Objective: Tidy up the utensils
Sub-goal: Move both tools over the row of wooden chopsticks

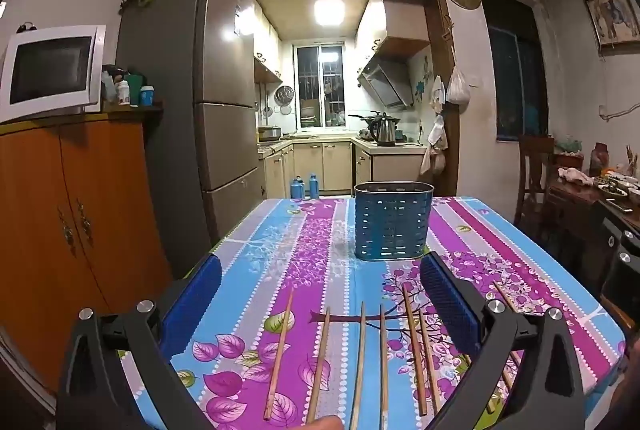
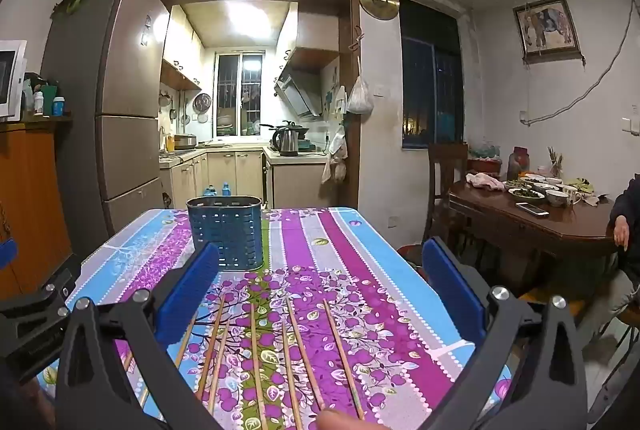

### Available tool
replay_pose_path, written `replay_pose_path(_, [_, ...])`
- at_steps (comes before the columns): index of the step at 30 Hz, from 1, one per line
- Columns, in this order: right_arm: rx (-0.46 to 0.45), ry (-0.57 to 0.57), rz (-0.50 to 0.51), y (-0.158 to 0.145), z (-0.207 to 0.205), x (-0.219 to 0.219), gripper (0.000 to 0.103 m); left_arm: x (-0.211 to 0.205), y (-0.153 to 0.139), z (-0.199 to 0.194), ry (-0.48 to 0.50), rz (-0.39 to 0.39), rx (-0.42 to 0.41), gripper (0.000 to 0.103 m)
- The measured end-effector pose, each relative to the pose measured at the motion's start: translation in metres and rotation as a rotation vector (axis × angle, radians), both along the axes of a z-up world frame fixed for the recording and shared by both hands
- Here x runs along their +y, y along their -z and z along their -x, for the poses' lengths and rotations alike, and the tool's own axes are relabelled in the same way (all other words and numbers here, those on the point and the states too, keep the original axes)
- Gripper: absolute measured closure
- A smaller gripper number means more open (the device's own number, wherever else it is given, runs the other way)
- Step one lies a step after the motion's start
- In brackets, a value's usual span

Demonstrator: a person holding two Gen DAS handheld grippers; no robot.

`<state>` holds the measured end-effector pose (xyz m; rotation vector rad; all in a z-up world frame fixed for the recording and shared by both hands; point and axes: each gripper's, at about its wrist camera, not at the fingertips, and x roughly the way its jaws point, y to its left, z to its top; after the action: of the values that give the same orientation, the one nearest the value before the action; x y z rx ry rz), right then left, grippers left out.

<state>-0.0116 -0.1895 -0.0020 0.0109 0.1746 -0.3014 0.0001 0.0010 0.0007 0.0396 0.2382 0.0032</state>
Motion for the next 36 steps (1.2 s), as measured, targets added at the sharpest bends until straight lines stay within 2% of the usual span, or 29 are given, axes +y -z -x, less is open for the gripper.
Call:
replay_pose_path(3, [-0.002,0.002,0.003,0.000,0.000,0.000,0.005,0.004,-0.001,-0.003,-0.012,0.013,-0.007,0.004])
replay_pose_path(6, [-0.005,0.002,0.009,0.000,0.000,0.000,0.005,-0.003,-0.002,0.003,-0.006,-0.035,-0.029,0.004])
replay_pose_path(11, [-0.007,0.013,0.021,0.002,-0.001,0.004,0.005,0.000,0.001,0.003,0.003,-0.016,-0.010,0.004])
replay_pose_path(20, [-0.035,0.025,0.031,0.001,0.002,0.004,0.005,-0.001,0.004,0.000,-0.030,-0.043,-0.003,0.004])
replay_pose_path(22, [-0.036,0.030,0.036,0.001,0.002,0.003,0.005,0.001,0.004,0.000,-0.031,-0.018,0.002,0.004])
replay_pose_path(25, [-0.039,0.031,0.015,0.002,-0.001,-0.001,0.005,0.004,0.004,-0.001,-0.038,0.012,-0.006,0.004])
replay_pose_path(30, [-0.048,0.022,-0.040,0.006,-0.003,-0.011,0.005,0.001,0.009,-0.002,-0.105,-0.013,-0.053,0.004])
replay_pose_path(34, [-0.022,0.006,-0.071,0.008,-0.007,-0.017,0.005,-0.005,0.014,-0.007,-0.105,-0.072,-0.014,0.004])
replay_pose_path(36, [-0.022,-0.004,-0.068,0.010,-0.008,-0.018,0.005,-0.005,0.016,-0.010,-0.076,-0.068,0.029,0.004])
